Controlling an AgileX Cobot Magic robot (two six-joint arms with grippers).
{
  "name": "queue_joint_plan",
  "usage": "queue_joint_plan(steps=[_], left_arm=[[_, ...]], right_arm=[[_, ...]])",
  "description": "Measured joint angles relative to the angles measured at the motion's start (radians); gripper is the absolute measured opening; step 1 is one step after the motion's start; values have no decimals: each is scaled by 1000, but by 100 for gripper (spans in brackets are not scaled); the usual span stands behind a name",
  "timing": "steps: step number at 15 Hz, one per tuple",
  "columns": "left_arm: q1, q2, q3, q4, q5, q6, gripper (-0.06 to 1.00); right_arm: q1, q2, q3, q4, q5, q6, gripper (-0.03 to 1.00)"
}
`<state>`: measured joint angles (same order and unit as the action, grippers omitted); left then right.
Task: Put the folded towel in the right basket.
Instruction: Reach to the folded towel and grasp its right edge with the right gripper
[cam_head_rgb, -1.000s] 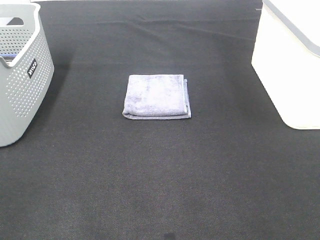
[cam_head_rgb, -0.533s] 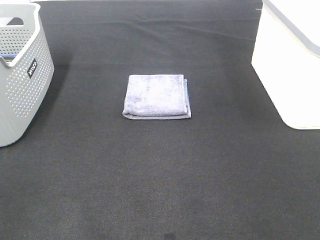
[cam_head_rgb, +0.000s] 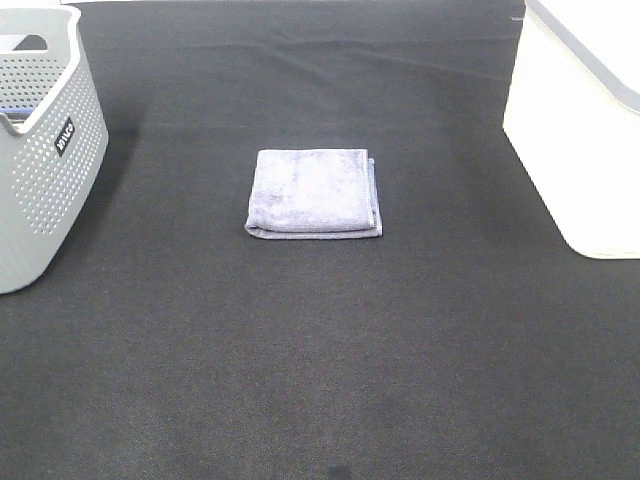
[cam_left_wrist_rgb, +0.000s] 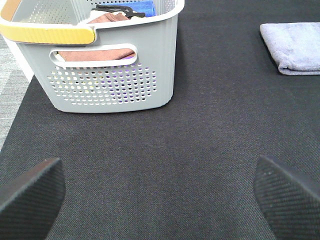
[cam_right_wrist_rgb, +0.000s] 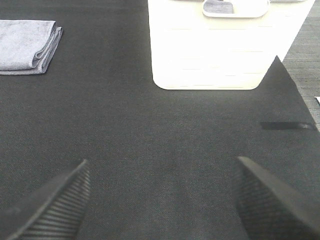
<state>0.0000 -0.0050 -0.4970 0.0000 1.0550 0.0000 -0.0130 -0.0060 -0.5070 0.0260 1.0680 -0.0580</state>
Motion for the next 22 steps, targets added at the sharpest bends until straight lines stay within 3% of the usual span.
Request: queue_joint_plan(steps=[22], left_arm=[[0,0,0,0,0,0,97]], right_arm=[[0,0,0,0,0,0,74]])
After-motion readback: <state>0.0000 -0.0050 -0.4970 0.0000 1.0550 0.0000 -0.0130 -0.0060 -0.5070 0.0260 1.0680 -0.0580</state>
